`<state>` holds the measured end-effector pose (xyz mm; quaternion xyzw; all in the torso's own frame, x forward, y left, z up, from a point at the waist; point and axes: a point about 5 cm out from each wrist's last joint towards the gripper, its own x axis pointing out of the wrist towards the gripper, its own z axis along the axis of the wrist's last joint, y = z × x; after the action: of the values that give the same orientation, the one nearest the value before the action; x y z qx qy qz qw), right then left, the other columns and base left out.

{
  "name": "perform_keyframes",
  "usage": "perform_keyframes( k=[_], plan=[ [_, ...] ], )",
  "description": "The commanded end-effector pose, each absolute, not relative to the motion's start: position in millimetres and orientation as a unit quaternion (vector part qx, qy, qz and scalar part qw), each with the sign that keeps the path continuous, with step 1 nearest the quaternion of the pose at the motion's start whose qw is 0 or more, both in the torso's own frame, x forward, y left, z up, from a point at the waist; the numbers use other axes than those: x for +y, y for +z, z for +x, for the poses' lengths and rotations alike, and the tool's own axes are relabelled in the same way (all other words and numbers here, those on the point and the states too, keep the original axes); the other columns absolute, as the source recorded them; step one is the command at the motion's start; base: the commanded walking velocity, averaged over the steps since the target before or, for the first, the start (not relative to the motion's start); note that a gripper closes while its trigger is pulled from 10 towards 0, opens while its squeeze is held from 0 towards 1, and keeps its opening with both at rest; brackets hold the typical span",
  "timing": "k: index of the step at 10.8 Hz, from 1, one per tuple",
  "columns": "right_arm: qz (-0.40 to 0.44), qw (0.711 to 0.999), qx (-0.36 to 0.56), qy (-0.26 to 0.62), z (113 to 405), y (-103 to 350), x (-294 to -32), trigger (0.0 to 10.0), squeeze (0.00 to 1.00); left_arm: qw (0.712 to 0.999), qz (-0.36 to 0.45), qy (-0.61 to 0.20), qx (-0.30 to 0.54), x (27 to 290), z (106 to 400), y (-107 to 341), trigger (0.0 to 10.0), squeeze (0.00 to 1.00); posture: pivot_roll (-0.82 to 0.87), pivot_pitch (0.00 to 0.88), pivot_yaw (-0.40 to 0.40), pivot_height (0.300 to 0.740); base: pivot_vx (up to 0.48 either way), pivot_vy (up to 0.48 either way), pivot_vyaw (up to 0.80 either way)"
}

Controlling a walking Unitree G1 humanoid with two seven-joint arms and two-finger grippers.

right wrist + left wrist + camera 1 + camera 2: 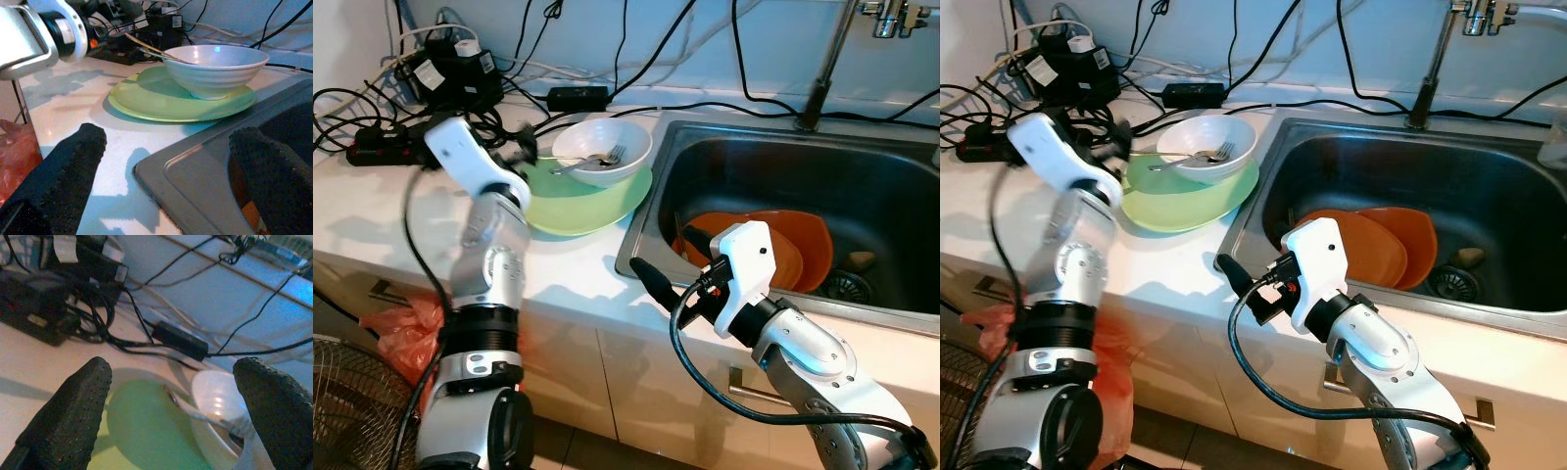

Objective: Kitchen organization

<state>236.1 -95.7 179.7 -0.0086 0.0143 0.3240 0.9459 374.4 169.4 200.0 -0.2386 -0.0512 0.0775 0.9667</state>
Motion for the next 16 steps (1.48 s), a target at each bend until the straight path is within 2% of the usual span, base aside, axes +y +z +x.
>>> perform_keyframes(
  k=[1,3,4,6,9,10,11,16],
  plan=[
    [-0.013,0.945,0.007,0.327,235.3,182.6,-94.2,10.0,0.00,0.964,-0.252,0.068,-0.048,167.5,377.8,201.9,10.0,0.00,-0.17,0.000,0.088,0.740,0.000,0.000,0.00],
    [-0.009,0.944,0.010,0.329,233.8,182.3,-95.5,10.0,0.00,0.958,-0.277,0.075,-0.025,166.6,379.8,191.8,10.0,0.00,-0.18,0.000,0.090,0.740,0.000,0.000,0.00],
    [0.022,0.944,0.008,0.330,233.9,185.7,-99.0,10.0,0.00,0.958,-0.278,0.073,-0.023,166.2,380.3,190.1,10.0,0.00,-0.18,0.000,0.092,0.740,0.000,0.000,0.00],
    [0.021,0.948,0.001,0.317,238.8,190.7,-111.4,10.0,0.00,0.957,-0.281,0.071,-0.021,166.1,382.0,189.1,10.0,0.00,-0.18,0.000,0.095,0.740,0.000,0.000,0.00],
    [0.024,0.946,-0.001,0.323,238.2,192.7,-110.2,10.0,0.00,0.956,-0.284,0.065,-0.025,164.9,383.3,191.6,10.0,0.00,-0.18,0.000,0.095,0.740,0.000,0.000,0.00],
    [0.024,0.946,-0.001,0.324,238.2,192.9,-110.5,10.0,0.00,0.956,-0.286,0.064,-0.026,164.4,383.7,191.5,8.5,0.00,-0.18,0.000,0.095,0.740,0.000,0.000,0.00],
    [0.024,0.946,-0.001,0.324,237.9,192.9,-110.2,10.0,0.00,0.954,-0.290,0.063,-0.027,164.2,384.0,191.4,0.0,0.00,-0.19,0.000,0.097,0.740,0.000,0.000,0.00],
    [0.026,0.945,0.002,0.325,235.5,192.5,-109.1,10.0,0.00,0.950,-0.305,0.057,-0.035,164.9,386.4,193.2,0.0,0.00,-0.19,0.000,0.098,0.740,0.000,0.000,0.00]
  ],
)
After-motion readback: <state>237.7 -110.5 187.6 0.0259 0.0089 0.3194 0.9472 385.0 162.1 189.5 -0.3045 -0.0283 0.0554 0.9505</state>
